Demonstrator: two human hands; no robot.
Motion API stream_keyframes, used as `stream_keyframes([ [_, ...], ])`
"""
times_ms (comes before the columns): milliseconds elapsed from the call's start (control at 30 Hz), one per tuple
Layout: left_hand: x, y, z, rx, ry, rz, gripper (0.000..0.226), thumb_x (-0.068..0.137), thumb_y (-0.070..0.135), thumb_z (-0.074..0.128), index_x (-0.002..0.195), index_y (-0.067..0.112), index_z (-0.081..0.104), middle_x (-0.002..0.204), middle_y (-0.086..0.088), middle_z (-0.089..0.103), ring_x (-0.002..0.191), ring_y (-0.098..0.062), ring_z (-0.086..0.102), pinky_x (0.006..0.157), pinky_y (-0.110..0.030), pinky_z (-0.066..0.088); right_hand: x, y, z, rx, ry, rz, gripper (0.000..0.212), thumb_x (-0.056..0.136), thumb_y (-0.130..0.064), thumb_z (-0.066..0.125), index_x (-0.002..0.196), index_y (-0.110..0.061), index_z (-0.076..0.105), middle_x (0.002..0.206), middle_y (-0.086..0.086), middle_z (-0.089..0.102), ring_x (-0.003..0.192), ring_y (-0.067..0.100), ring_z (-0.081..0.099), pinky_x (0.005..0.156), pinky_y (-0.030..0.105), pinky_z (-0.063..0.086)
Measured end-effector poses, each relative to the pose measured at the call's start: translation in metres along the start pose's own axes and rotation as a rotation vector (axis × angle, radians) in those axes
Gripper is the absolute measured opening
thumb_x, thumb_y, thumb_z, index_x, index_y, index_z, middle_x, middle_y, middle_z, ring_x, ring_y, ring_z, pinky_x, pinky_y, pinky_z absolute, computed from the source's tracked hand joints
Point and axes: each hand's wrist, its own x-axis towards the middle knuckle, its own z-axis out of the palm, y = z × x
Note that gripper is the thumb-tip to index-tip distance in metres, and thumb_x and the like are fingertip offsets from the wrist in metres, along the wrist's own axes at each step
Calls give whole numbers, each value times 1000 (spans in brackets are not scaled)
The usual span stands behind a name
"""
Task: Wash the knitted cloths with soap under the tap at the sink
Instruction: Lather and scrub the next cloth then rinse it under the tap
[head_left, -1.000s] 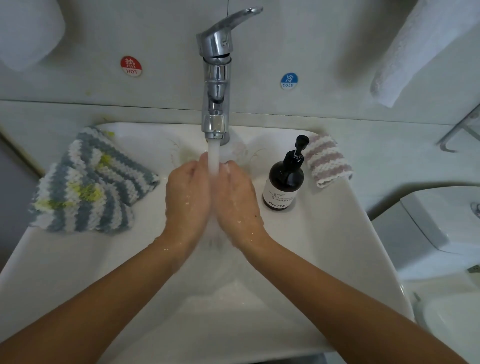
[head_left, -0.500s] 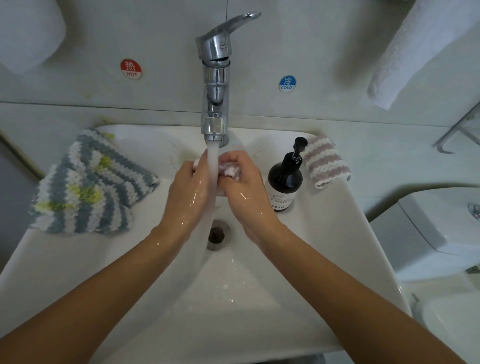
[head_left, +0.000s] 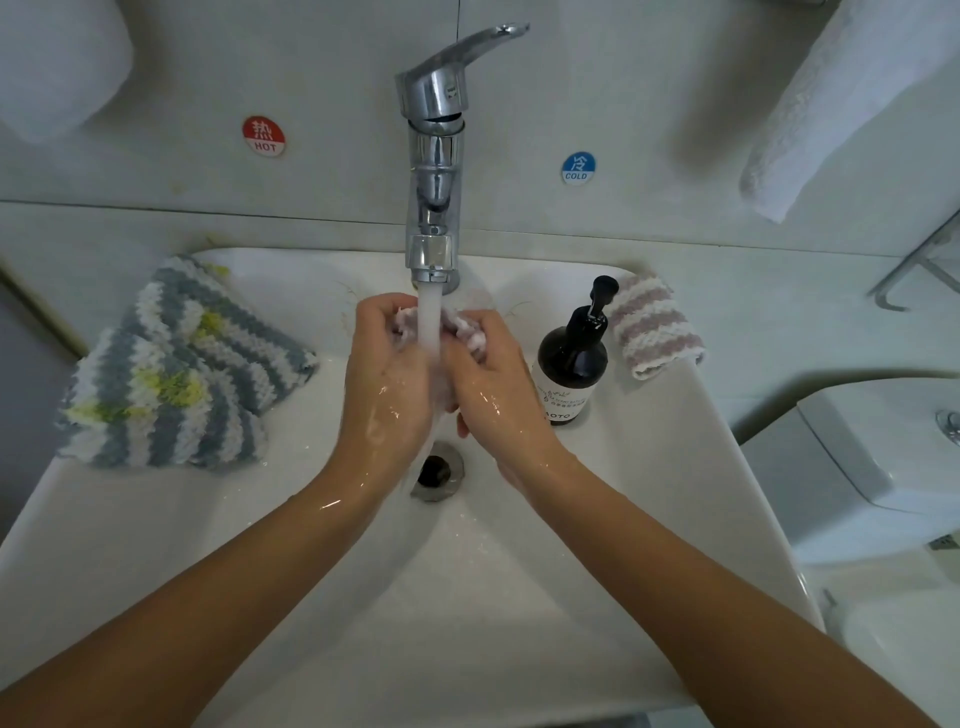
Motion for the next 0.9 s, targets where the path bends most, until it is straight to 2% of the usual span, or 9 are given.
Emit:
stream_keyframes([
  [100,-2,-2,0,-28,-10,-36,28,97,3,44,94,32,44,83,15,60,66,11,60,47,-10,46,-4,-3,1,46,-28,-40,18,100,-14,45,113,-23,52,95,-1,63,74,22,65,52,32,54],
  [200,-2,-7,3,-22,27,-88,7,99,23,47,96,30,47,79,8,61,60,6,61,44,-16,45,-8,-6,0,118,-65,-54,24,96,-6,44,111,-23,52,92,-4,63,78,10,65,62,31,58],
  [300,-1,-21,7,94,19,-134,18,102,37,44,106,21,52,78,8,59,64,10,60,43,-8,40,-11,-6,5,212,-55,-1,8,94,-25,50,98,-24,56,82,-6,63,75,6,63,60,28,54],
  [367,-2,-25,6,132,59,-120,22,103,41,42,99,25,57,77,9,59,73,12,59,51,-4,41,-12,-4,10,216,-18,41,18,92,-43,49,89,-27,56,82,-9,61,82,9,61,68,29,51],
  [467,-6,-21,6,129,104,-105,28,100,44,44,83,28,60,74,8,63,70,0,62,57,-12,46,-10,-1,14,159,34,52,33,96,-54,42,91,-27,60,85,-10,63,87,5,61,83,29,50],
  [567,-12,-13,7,176,75,-59,33,100,42,44,78,24,62,70,11,65,69,-2,63,62,-23,53,-9,0,14,157,86,6,39,99,-46,43,80,-16,60,73,0,63,71,13,62,68,28,49],
  [633,-10,-12,7,230,58,-27,34,102,34,43,75,24,60,67,8,63,64,-1,63,58,-19,53,-8,1,14,145,109,-36,36,100,-37,44,71,-19,56,63,-6,59,63,8,57,62,25,46],
  [767,-8,-9,6,191,93,-34,37,101,31,44,73,16,64,64,-1,64,64,-15,64,62,-40,54,-6,-3,13,24,102,-42,26,101,-30,40,83,-25,58,76,-10,61,69,-5,57,59,9,42],
  [900,-8,-10,5,206,69,-24,27,101,36,44,95,16,61,78,-2,67,74,-18,66,67,-42,58,-8,1,14,50,111,7,13,100,-33,42,112,-31,47,97,-9,63,91,8,63,81,31,53],
])
